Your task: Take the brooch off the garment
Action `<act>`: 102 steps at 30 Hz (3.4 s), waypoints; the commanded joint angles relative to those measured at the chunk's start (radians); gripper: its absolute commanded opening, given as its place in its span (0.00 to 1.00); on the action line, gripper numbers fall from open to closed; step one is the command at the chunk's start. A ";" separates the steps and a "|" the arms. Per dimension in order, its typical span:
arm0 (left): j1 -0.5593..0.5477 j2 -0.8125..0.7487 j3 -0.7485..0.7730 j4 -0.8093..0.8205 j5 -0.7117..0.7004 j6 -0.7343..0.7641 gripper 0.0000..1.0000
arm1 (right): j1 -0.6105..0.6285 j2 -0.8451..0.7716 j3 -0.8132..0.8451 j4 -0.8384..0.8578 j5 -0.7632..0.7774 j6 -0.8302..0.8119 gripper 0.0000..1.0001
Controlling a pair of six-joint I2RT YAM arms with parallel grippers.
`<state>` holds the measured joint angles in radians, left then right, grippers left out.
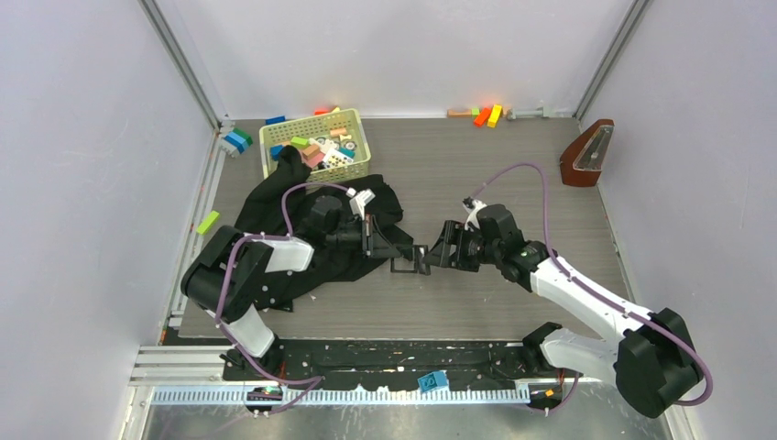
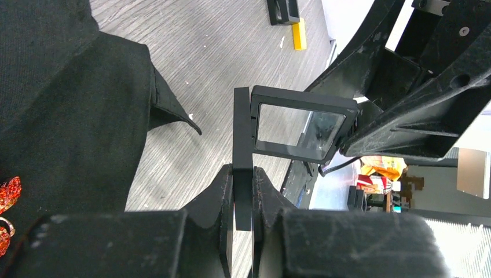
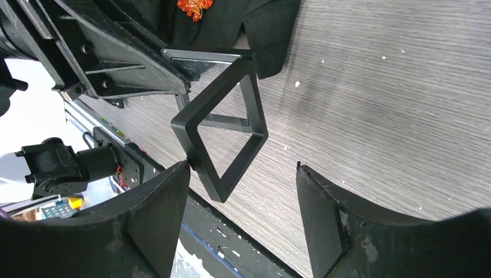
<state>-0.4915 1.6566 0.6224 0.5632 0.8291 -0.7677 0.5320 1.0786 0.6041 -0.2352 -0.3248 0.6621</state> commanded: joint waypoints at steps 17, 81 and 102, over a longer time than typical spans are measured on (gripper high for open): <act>-0.028 -0.055 0.067 -0.158 -0.080 0.104 0.00 | 0.205 0.152 0.176 -0.150 0.264 -0.028 0.68; -0.024 0.143 0.063 0.156 0.051 -0.134 0.04 | 0.009 -0.136 -0.012 -0.002 0.006 0.062 0.60; -0.024 0.154 0.070 0.149 0.067 -0.131 0.14 | 0.010 -0.039 -0.002 0.070 -0.060 0.073 0.24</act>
<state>-0.5213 1.8088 0.6655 0.6621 0.8680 -0.8913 0.5426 1.0348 0.5545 -0.2214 -0.3553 0.7349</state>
